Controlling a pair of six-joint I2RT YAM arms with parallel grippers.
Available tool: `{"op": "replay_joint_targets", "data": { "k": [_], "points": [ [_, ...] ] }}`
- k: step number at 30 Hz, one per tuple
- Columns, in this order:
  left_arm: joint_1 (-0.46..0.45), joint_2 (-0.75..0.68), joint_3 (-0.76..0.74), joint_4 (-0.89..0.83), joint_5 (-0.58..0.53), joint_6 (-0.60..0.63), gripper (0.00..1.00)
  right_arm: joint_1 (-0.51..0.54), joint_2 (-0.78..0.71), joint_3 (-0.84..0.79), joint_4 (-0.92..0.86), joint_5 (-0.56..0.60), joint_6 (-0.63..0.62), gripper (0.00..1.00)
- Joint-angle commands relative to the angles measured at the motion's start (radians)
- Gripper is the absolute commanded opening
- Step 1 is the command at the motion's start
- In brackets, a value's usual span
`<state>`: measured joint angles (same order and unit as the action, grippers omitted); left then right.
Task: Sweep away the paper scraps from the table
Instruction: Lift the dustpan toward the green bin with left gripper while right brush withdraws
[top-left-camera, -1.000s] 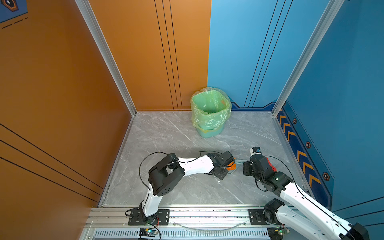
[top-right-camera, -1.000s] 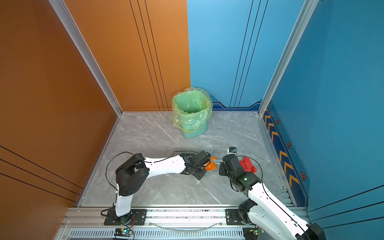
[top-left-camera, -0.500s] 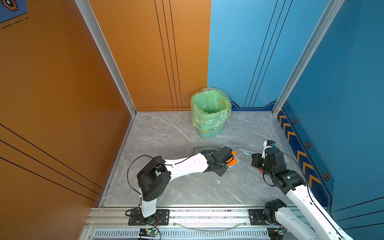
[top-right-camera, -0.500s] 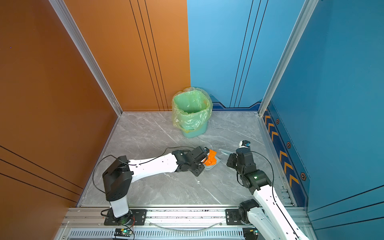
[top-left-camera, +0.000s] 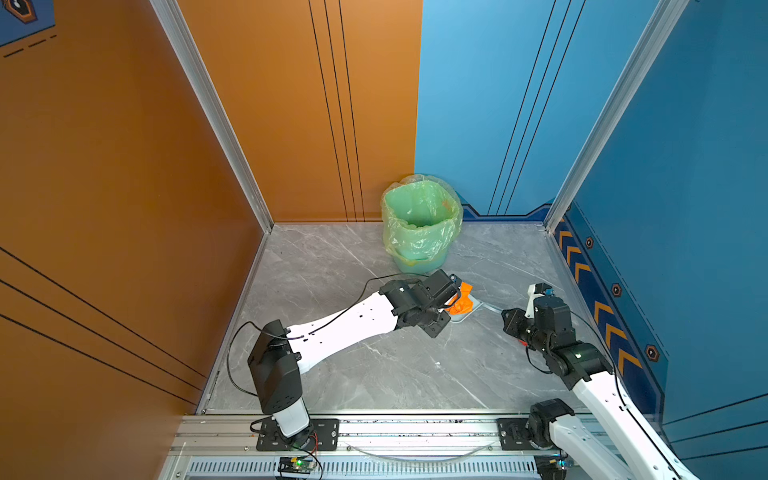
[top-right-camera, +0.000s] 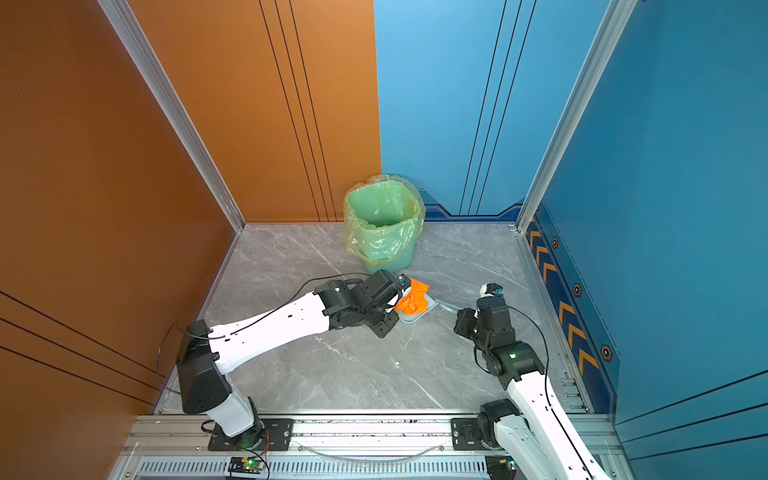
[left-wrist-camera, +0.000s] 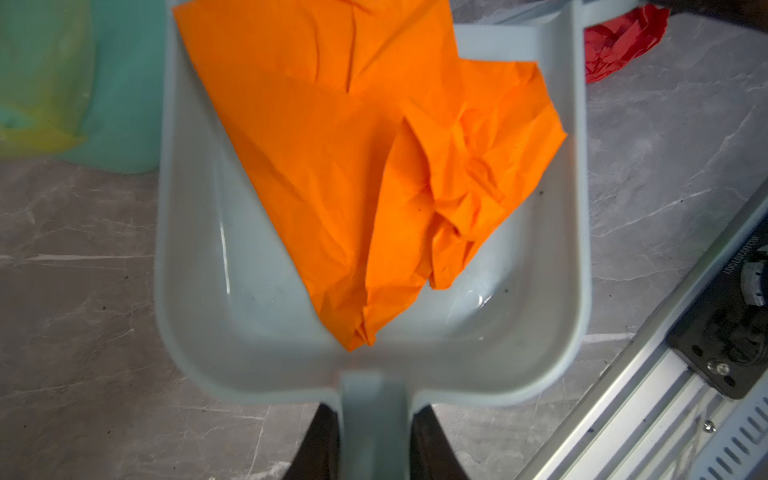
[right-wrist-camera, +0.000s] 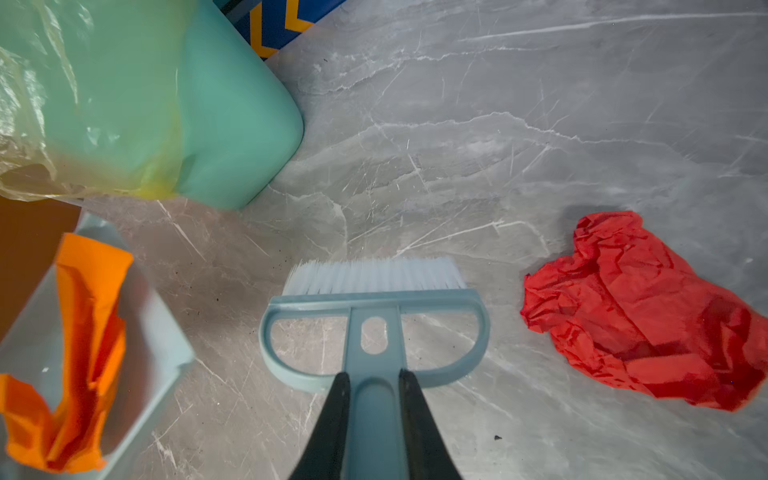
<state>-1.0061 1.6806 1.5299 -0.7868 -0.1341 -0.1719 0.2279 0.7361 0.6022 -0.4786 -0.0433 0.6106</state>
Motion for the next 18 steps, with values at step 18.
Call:
{"op": "replay_joint_targets", "data": {
  "k": [18],
  "points": [
    [0.136,-0.114,0.267,-0.242,-0.101,0.167,0.00,-0.007,0.001,-0.055,0.055,-0.031,0.043,0.00]
  ]
}}
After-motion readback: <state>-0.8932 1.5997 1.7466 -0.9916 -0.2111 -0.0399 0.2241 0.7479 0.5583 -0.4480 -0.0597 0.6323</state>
